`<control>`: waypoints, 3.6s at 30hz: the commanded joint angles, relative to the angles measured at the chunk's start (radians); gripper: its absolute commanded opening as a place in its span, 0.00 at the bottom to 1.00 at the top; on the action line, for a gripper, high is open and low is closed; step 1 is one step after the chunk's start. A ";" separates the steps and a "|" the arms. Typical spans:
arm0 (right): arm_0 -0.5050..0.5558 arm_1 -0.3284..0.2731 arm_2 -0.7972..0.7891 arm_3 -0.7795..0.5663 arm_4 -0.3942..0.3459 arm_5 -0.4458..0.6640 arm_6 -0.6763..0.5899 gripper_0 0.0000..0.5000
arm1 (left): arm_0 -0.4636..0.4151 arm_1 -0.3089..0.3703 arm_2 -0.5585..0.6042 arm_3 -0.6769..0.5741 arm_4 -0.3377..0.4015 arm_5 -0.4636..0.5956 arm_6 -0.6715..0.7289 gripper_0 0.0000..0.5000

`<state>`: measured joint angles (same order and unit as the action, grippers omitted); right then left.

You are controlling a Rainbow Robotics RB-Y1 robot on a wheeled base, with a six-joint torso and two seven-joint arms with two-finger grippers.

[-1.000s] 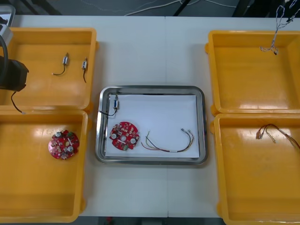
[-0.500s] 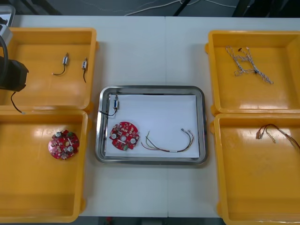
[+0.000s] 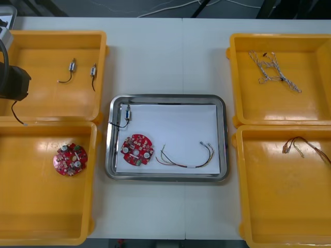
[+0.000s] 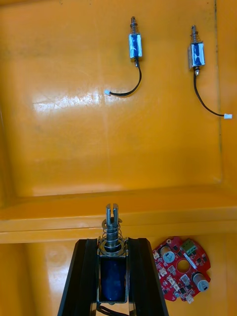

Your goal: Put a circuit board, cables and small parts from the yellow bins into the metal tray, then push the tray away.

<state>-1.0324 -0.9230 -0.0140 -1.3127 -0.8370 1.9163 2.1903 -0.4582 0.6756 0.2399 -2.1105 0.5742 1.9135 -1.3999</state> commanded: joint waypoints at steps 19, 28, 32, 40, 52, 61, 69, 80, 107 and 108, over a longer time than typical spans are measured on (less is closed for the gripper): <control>0.189 0.130 -0.038 -0.010 0.075 -0.306 -0.064 1.00 | 0.015 -0.019 0.030 -0.034 -0.027 0.006 0.078 0.00; 0.242 0.136 0.006 -0.010 0.102 -0.458 -0.093 1.00 | 0.015 -0.027 0.032 -0.036 -0.036 0.006 0.076 0.00; 0.253 0.138 0.023 0.044 0.098 -0.536 -0.104 1.00 | 0.015 -0.027 0.032 -0.034 -0.037 0.006 0.074 0.00; 0.253 0.144 0.088 0.136 0.099 -0.662 -0.106 1.00 | 0.015 -0.027 0.032 -0.036 -0.037 0.006 0.073 0.00; 0.252 0.151 0.146 0.230 0.090 -0.770 -0.106 1.00 | 0.015 -0.027 0.030 -0.034 -0.042 0.006 0.071 0.00; 0.245 0.181 0.173 0.309 0.088 -0.856 -0.103 1.00 | 0.015 -0.028 0.032 -0.034 -0.043 0.006 0.071 0.00; 0.212 0.188 0.250 0.392 0.082 -0.902 -0.103 1.00 | 0.015 -0.028 0.032 -0.036 -0.045 0.006 0.073 0.00; 0.196 0.191 0.273 0.431 0.082 -0.909 -0.098 0.00 | 0.015 -0.028 0.030 -0.036 -0.048 0.006 0.071 0.00; 0.199 0.095 -0.037 0.176 0.073 -0.309 0.069 0.00 | 0.019 -0.030 0.032 -0.034 -0.057 0.006 0.062 0.00; 0.204 0.095 -0.044 0.176 0.072 -0.304 0.080 0.00 | 0.019 -0.030 0.032 -0.034 -0.057 0.006 0.062 0.00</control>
<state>-0.8426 -0.7720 0.0079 -1.0977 -0.7514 1.5902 2.2031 -0.4566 0.6562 0.2399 -2.1119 0.5293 1.9135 -1.3999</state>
